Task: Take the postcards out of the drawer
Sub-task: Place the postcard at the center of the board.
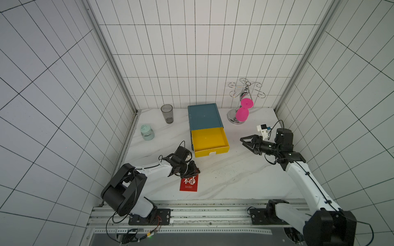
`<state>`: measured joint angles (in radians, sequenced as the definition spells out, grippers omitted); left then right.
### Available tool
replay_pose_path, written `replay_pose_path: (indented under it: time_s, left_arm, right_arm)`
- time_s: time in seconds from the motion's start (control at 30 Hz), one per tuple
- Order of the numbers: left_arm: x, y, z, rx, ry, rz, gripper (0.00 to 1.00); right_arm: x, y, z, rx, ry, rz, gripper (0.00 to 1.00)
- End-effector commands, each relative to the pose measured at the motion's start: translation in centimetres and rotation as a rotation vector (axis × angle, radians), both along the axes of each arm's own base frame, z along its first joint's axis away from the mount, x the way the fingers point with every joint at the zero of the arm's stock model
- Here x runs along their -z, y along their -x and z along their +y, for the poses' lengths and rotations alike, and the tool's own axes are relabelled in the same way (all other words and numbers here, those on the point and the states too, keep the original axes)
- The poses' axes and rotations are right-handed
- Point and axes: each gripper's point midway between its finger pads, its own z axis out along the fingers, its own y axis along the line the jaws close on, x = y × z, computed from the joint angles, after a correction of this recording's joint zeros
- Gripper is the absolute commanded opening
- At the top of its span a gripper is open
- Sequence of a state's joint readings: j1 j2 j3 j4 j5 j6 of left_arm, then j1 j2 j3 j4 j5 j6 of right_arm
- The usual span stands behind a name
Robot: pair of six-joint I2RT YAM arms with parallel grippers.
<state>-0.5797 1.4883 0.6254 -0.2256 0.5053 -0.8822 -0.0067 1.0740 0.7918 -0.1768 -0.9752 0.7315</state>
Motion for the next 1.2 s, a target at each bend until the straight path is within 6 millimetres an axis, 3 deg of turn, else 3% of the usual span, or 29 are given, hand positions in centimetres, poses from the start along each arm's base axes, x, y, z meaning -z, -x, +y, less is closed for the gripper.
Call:
replay_pose_path:
  time_s: [0.0,0.27,0.57,0.9,1.17]
  left_arm:
    - [-1.1,-1.5,-1.5,-0.006,0.048,-0.051,0.27]
    - [-0.3,-1.7,-2.4,0.003,0.054,-0.037,0.27]
    - [0.9,-1.2,-1.4,-0.012,0.006,-0.019,0.27]
    - [1.2,-1.0,-0.7,-0.008,-0.044,-0.024,0.27]
    - [0.2,-1.6,-1.1,-0.006,-0.015,-0.059,0.27]
  right_arm:
    - [-0.6,0.1,-0.3,0.009,0.015,-0.029,0.59]
    - [-0.5,0.2,-0.4,0.013,0.017,-0.024,0.59]
    - [-0.4,0.4,-0.5,0.014,0.020,-0.024,0.59]
    - [-0.4,0.4,-0.4,0.015,0.022,-0.026,0.59]
    - [-0.6,0.3,-0.5,0.016,0.022,-0.029,0.59]
